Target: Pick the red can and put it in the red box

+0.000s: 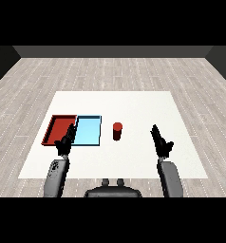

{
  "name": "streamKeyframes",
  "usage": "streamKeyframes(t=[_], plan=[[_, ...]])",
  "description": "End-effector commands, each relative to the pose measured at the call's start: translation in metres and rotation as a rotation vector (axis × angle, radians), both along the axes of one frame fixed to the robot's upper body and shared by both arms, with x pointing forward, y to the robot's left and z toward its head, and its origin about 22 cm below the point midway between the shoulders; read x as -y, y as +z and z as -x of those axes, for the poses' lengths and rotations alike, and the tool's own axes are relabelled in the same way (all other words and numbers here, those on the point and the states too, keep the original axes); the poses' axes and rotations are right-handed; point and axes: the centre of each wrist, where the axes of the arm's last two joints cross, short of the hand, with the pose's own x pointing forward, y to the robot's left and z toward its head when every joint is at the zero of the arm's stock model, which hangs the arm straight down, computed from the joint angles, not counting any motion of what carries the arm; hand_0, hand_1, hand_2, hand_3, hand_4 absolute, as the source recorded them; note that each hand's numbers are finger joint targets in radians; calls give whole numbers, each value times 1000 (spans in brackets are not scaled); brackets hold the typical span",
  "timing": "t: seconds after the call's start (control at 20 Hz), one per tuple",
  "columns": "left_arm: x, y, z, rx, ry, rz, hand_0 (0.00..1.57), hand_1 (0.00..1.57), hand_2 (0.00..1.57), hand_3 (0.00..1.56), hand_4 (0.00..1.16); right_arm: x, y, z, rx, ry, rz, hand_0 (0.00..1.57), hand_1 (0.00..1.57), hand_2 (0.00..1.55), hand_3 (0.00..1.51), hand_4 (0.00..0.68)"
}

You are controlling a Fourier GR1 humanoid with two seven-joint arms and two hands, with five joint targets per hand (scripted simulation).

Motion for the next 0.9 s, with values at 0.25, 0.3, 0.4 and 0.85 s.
streamKeyframes(t=[0.25,0.3,0.4,0.85], plan=[[14,12,9,-28,-17,41,0,0,0,0,0,27,-15,-28,-28,26,10,0,0,0,0,0],[18,39,-7,349,-58,87,0,0,0,0,0,5,26,-30,298,80,-63,0,0,0,0,0],[15,32,0,405,-38,74,0,0,0,0,0,10,16,-18,330,113,-78,0,0,0,0,0],[12,-11,14,445,-52,99,0,0,0,0,0,23,-1,-41,363,101,-82,0,0,0,0,0]])
